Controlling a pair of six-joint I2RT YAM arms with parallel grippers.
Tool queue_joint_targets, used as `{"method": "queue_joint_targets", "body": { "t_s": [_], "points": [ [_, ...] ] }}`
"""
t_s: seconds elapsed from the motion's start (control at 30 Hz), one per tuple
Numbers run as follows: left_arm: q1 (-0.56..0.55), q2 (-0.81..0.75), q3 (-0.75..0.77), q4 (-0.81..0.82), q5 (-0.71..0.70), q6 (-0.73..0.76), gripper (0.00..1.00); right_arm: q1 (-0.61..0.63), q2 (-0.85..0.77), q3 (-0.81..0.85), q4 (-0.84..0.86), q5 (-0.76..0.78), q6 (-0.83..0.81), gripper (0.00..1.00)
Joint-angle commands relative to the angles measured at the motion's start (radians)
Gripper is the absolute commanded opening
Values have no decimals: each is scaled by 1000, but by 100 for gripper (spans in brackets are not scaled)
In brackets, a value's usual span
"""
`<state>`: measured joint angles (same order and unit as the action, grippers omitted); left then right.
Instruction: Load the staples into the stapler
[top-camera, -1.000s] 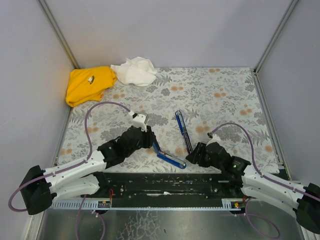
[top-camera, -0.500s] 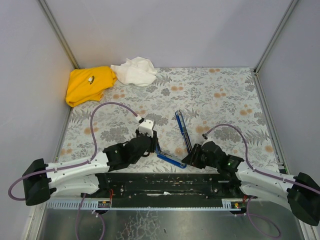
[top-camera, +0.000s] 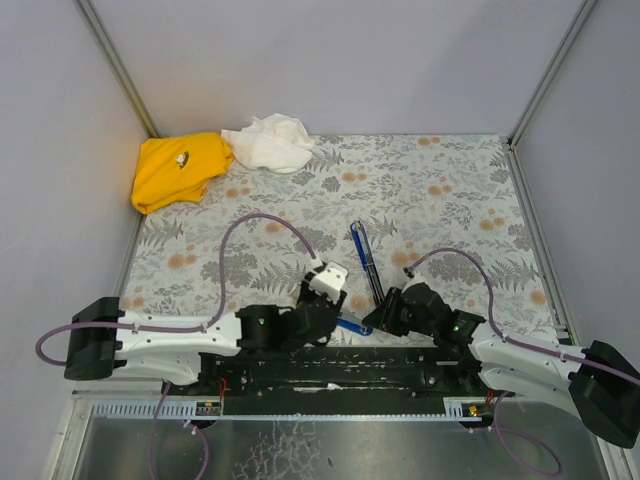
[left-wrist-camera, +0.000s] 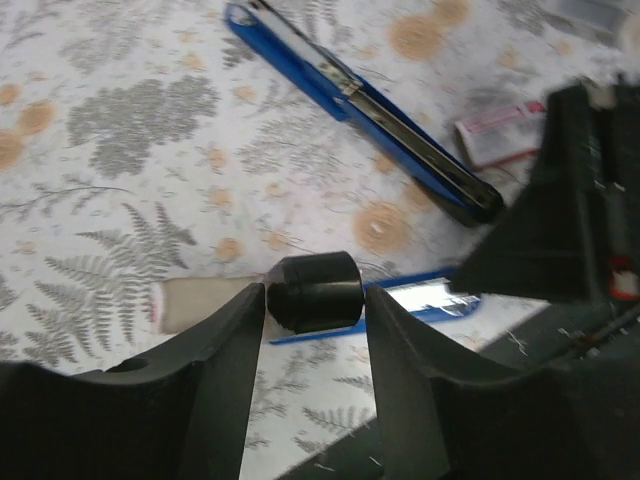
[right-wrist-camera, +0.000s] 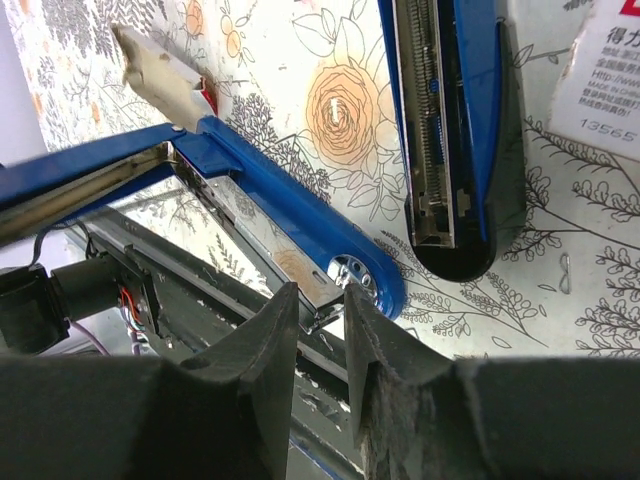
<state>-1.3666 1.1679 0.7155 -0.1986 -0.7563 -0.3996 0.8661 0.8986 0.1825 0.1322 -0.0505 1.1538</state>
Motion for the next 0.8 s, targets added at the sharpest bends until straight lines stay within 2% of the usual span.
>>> {"method": "queue_joint_targets", "body": {
  "t_s": [0.0,0.17,0.23,0.3,0.47,0.63,0.77],
  "points": [
    [-73,91,66,-25,-71,-48,46,1,-13,-14,21,61,6,30],
    [-90,157,101,-17,-63,-64,48,1,-35,-15,-3,74,0,30],
    [-90,160,100,0,-47,-60,52,2,-48,-15,-17,85,-4,31],
    [-91,149,83,40,-6,-28,60,1,-59,-15,-27,97,-14,31],
    [-75,99,14,159,184,128,89,0,-93,15,-87,129,-85,33],
    [61,67,-71,246,449,242,97,-47,-86,146,-281,131,-272,45],
    [157,86,-80,264,576,288,97,-180,-49,253,-433,82,-429,58]
  ]
}}
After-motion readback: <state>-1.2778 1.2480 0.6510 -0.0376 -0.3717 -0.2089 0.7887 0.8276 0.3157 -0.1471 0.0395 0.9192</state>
